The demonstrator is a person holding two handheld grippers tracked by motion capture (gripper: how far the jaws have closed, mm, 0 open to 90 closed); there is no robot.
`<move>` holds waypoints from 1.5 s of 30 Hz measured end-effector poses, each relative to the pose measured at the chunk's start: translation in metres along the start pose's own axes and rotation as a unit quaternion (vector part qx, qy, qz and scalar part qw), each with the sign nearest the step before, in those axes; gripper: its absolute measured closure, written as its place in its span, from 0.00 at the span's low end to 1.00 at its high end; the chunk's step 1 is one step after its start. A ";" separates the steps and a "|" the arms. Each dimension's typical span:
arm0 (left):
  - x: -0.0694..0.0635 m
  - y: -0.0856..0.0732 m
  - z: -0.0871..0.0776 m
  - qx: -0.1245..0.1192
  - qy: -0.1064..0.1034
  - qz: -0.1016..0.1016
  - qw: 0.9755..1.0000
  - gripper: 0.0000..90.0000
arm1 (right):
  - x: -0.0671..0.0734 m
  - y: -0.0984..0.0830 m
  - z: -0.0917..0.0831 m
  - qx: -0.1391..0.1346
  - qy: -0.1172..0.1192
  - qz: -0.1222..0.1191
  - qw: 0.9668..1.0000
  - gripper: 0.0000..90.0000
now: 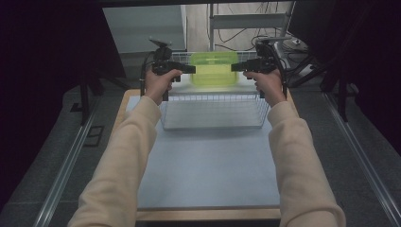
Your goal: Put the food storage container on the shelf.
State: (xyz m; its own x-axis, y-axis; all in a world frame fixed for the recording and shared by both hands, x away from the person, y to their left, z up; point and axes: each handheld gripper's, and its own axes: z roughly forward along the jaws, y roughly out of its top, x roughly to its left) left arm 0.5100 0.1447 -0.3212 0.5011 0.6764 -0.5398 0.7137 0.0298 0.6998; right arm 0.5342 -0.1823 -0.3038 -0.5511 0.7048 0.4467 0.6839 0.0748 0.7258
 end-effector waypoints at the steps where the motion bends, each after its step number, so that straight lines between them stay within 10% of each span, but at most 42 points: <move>1: 0.000 0.000 0.001 -0.001 0.001 0.000 1.000 0.84 | 0.000 0.000 0.000 0.000 0.000 0.001 1.000 0.81; 20: 0.007 -0.003 0.011 -0.016 0.021 -0.004 1.000 0.66 | -0.003 -0.005 0.008 -0.005 -0.030 0.001 1.000 0.60; 29: 0.002 -0.003 0.009 -0.032 0.030 0.013 0.999 0.28 | 0.002 -0.005 0.002 -0.024 -0.039 -0.006 0.999 0.38; 45: -0.013 -0.018 -0.021 -0.051 0.018 0.042 0.998 0.24 | 0.014 -0.016 -0.028 -0.038 -0.010 -0.038 0.999 0.32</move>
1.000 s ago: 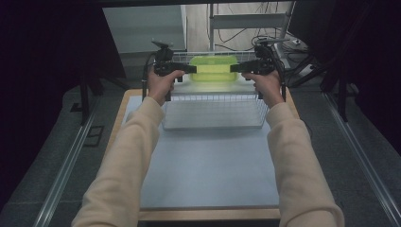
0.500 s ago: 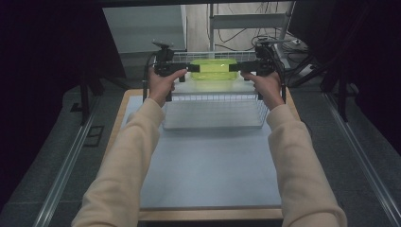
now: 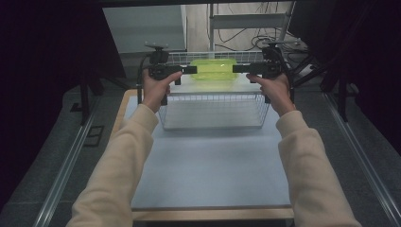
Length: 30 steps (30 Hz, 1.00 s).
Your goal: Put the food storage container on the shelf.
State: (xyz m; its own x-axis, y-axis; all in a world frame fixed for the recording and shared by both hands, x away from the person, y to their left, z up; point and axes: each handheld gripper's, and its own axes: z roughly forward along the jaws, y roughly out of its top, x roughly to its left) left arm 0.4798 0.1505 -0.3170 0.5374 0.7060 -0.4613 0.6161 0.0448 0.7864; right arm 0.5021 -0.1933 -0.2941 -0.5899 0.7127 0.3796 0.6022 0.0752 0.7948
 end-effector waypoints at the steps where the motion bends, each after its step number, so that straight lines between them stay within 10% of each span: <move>1: -0.001 -0.001 -0.002 -0.001 0.000 0.002 1.000 0.24 | 0.001 -0.001 -0.002 -0.001 0.002 -0.002 1.000 0.32; 18: -0.022 -0.043 -0.054 -0.024 -0.012 0.051 0.998 0.25 | 0.010 -0.035 -0.033 -0.015 0.039 -0.036 0.998 0.31; 30: -0.037 -0.108 -0.090 -0.020 -0.038 0.092 0.995 0.25 | 0.019 -0.112 -0.077 -0.023 0.086 -0.075 0.993 0.29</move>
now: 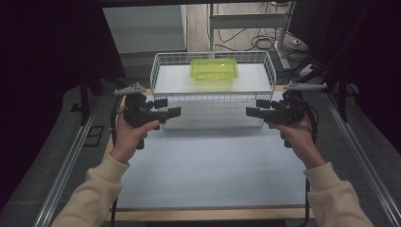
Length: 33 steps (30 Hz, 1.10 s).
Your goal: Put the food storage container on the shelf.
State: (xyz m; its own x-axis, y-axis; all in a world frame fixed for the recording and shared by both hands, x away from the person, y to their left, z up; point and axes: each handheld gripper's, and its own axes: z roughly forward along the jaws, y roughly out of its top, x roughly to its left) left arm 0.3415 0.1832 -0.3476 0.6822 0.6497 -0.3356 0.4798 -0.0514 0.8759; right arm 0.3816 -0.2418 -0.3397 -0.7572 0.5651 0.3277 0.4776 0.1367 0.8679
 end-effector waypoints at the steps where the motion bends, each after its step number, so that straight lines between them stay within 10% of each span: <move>1: -0.002 -0.007 -0.002 0.000 -0.003 0.001 1.000 0.25 | 0.000 0.000 0.000 0.000 0.000 0.000 1.000 0.29; 14: -0.024 -0.110 -0.005 0.049 -0.011 0.020 0.999 0.24 | 0.021 -0.100 -0.010 0.015 0.003 -0.028 0.999 0.26; 22: -0.011 -0.159 0.010 0.087 0.001 -0.012 0.996 0.25 | 0.026 -0.148 0.008 0.051 -0.008 -0.033 0.998 0.25; 27: -0.007 -0.171 0.020 0.107 0.018 -0.005 0.994 0.25 | 0.020 -0.173 0.022 0.086 -0.020 -0.028 0.996 0.23; 33: -0.006 -0.176 0.020 0.103 0.045 0.008 0.994 0.25 | 0.016 -0.172 0.018 0.065 -0.032 -0.028 0.997 0.23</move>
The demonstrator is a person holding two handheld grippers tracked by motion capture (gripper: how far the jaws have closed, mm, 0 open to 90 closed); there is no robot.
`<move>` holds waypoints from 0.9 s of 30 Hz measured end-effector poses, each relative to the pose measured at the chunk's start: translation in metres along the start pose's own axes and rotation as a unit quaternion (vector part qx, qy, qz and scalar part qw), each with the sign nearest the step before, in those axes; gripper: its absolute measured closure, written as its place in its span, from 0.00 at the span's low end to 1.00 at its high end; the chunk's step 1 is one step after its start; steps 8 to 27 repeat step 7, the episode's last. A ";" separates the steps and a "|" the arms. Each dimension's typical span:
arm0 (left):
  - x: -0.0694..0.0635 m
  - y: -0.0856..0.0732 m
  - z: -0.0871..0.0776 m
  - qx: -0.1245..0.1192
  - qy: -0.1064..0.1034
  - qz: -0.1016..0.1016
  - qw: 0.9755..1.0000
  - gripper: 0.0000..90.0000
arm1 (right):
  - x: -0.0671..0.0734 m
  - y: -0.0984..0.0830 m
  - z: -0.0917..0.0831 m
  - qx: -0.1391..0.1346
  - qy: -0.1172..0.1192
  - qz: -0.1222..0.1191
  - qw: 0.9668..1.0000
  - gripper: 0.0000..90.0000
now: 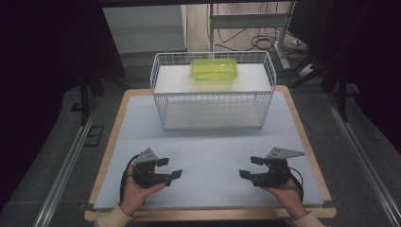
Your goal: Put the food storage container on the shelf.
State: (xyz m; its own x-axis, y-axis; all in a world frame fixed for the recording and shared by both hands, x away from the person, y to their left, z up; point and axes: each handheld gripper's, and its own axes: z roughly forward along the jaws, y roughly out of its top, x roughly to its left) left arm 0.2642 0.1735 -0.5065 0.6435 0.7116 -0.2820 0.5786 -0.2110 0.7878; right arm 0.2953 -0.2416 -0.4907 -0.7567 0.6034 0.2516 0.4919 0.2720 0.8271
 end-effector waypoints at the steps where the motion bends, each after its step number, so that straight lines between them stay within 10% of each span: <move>1: 0.001 -0.001 0.000 0.000 -0.001 -0.001 1.000 0.25 | -0.001 -0.001 0.000 -0.002 -0.004 -0.001 1.000 0.23; 27: 0.003 -0.002 0.003 0.006 0.000 0.003 1.000 0.25 | -0.002 -0.002 0.000 -0.002 -0.017 -0.014 1.000 0.21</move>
